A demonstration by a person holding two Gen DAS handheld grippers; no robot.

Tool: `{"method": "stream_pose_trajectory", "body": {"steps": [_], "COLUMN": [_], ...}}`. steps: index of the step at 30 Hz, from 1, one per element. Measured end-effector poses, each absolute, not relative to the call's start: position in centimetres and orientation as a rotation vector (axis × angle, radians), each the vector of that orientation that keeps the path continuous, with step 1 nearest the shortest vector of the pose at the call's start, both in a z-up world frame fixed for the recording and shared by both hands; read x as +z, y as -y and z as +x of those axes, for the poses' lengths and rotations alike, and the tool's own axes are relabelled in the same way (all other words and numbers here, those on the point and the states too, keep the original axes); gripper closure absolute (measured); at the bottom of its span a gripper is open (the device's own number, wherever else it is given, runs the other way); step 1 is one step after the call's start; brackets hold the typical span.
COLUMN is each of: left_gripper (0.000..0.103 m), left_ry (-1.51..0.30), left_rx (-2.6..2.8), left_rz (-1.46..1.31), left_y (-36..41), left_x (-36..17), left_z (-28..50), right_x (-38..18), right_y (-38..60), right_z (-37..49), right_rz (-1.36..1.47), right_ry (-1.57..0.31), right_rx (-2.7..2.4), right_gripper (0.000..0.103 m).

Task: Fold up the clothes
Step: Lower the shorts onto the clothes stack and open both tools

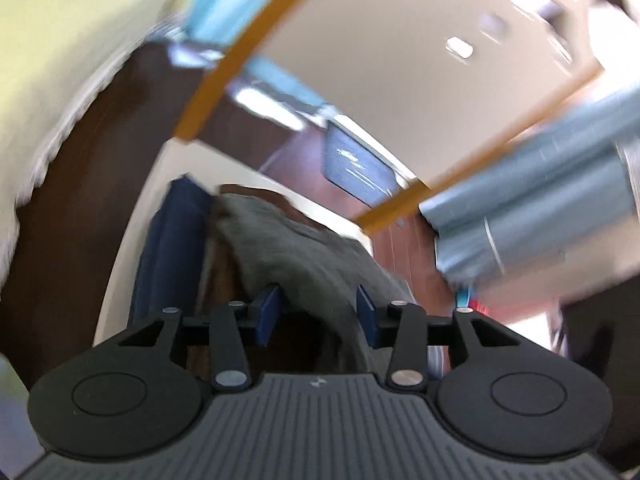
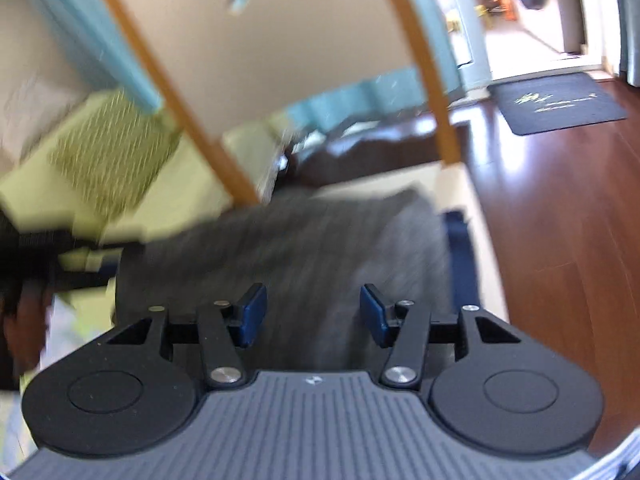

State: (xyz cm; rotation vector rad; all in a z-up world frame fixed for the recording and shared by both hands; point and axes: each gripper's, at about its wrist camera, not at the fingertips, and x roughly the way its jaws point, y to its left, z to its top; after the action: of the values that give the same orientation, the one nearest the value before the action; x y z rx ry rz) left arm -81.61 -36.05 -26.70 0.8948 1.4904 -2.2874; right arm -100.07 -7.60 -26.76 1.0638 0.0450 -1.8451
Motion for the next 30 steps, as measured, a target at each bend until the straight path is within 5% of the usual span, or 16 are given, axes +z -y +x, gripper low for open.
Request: {"method": "stream_pose_trajectory", "body": {"steps": [4,6,7,17,24,30], "left_gripper": [0.061,0.087,0.09,0.089,0.085,0.085], "left_ry": [-1.505,-1.373,-1.274,-0.559,-0.665,-0.512], "left_rx": [-2.254,-2.328,-2.368,-2.21,-2.49,-2.416], "left_rz": [0.833,0.833,0.851,1.142,1.036,1.131], "left_y": [37.2,37.3,37.1,33.2,29.2,25.6], "left_x": [-27.4,-26.4,-25.8,-24.5,-20.0,-27.0], "left_z": [-82.6,-83.5,-84.0,-82.7,-84.3,-83.2], "right_x": [-26.8,-26.7,-26.6,-26.1,-24.6,-26.7], "right_y": [7.9,7.8,7.8,8.1,7.8,8.3], "right_z": [-98.9,-98.9,-98.9,-99.6,-99.2,-98.4], "right_rz": [1.047,1.044,1.043,1.053,0.953,0.979], "right_ry": [-0.114,-0.128,-0.135,-0.138,-0.116,-0.256], "right_rx": [-1.843,-1.84,-1.839,-1.877,-1.852,-1.84], "right_gripper": [0.054,0.054,0.054,0.055,0.059,0.069]}}
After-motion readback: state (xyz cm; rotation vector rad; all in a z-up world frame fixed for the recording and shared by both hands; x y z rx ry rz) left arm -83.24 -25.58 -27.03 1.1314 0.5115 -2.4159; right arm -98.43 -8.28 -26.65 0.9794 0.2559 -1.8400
